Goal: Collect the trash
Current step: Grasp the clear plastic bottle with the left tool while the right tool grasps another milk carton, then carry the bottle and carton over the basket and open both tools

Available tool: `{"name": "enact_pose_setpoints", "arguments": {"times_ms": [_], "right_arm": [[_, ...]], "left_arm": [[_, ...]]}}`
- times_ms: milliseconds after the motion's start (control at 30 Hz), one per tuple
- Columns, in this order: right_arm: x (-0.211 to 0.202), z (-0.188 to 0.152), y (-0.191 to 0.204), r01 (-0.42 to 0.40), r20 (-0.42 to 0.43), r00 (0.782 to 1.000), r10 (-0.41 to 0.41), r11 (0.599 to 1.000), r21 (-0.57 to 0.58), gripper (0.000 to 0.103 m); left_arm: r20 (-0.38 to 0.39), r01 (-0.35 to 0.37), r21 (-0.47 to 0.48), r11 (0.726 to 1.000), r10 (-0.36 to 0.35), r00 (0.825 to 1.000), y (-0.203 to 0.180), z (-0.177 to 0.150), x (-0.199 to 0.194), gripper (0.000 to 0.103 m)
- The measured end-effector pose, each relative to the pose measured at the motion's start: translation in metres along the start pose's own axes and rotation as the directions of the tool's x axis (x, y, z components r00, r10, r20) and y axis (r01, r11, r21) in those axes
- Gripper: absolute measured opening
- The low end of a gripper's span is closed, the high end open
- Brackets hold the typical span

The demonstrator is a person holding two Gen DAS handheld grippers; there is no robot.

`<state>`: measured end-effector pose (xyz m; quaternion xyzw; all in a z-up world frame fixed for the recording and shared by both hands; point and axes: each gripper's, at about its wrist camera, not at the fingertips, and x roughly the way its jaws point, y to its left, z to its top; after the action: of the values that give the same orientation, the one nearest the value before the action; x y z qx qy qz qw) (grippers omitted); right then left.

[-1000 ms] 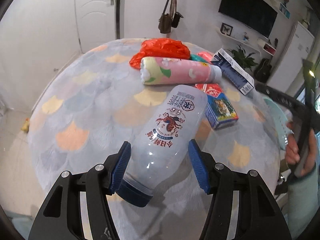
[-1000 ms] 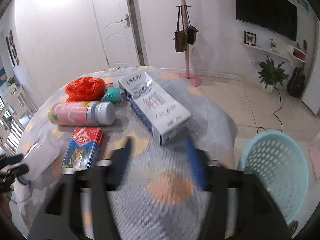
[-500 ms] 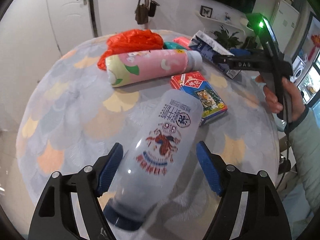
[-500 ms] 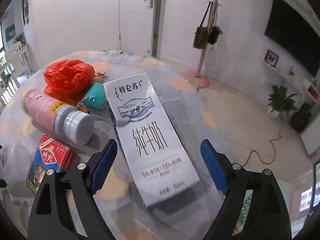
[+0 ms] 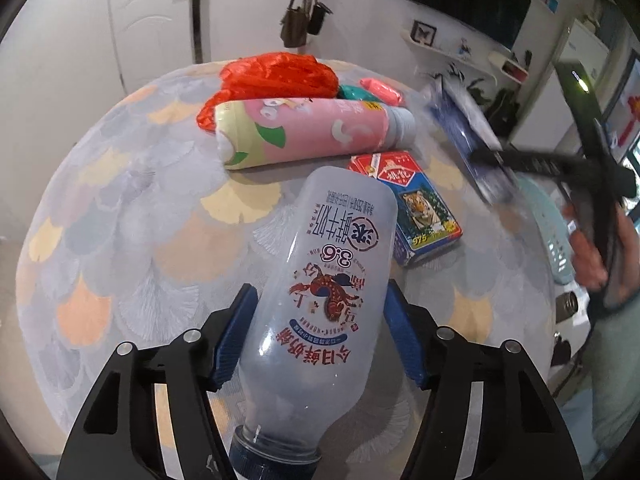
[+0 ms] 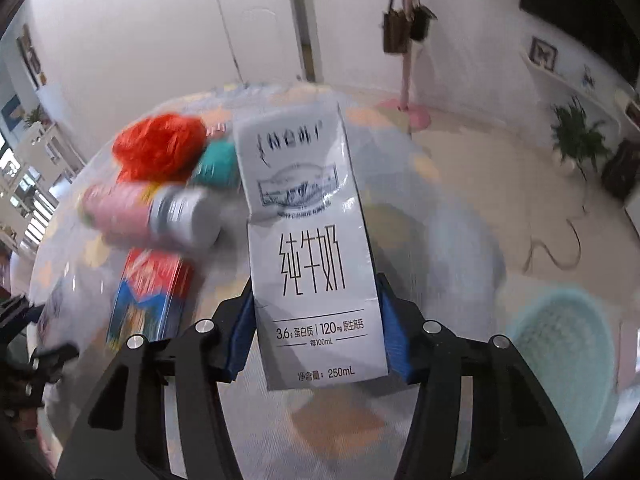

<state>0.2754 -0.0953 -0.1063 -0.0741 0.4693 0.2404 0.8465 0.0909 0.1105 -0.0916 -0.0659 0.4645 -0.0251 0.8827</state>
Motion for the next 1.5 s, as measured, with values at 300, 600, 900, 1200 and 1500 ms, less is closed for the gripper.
{"name": "enact_pose_setpoints", "arguments": {"times_ms": [300, 600, 900, 1200, 1500], "right_arm": [[-0.015, -0.034, 0.008, 0.000, -0.074, 0.997, 0.002, 0.999, 0.032, 0.055], [0.002, -0.026, 0.023, 0.054, -0.049, 0.997, -0.055, 0.998, -0.033, 0.050], [-0.086, -0.033, -0.008, 0.069, 0.195, 0.978, -0.078, 0.996, 0.055, 0.050], [-0.173, -0.059, -0.097, 0.136, 0.342, 0.912, -0.227, 0.953, 0.271, 0.050], [-0.189, -0.102, -0.181, 0.194, 0.290, 0.889, -0.355, 0.865, 0.463, 0.050]], "left_arm": [[0.029, 0.047, 0.001, 0.999, -0.047, 0.999, -0.010, -0.002, -0.006, 0.062], [0.084, 0.061, -0.002, 0.998, -0.060, 0.995, -0.022, 0.010, -0.024, 0.059], [0.265, 0.129, 0.073, 0.989, -0.144, 0.953, -0.081, 0.053, -0.064, 0.058], [0.284, 0.232, 0.226, 0.946, -0.292, 0.913, -0.177, 0.101, -0.067, 0.058], [0.224, 0.339, 0.312, 0.888, -0.415, 0.882, -0.274, 0.126, -0.022, 0.058]]}}
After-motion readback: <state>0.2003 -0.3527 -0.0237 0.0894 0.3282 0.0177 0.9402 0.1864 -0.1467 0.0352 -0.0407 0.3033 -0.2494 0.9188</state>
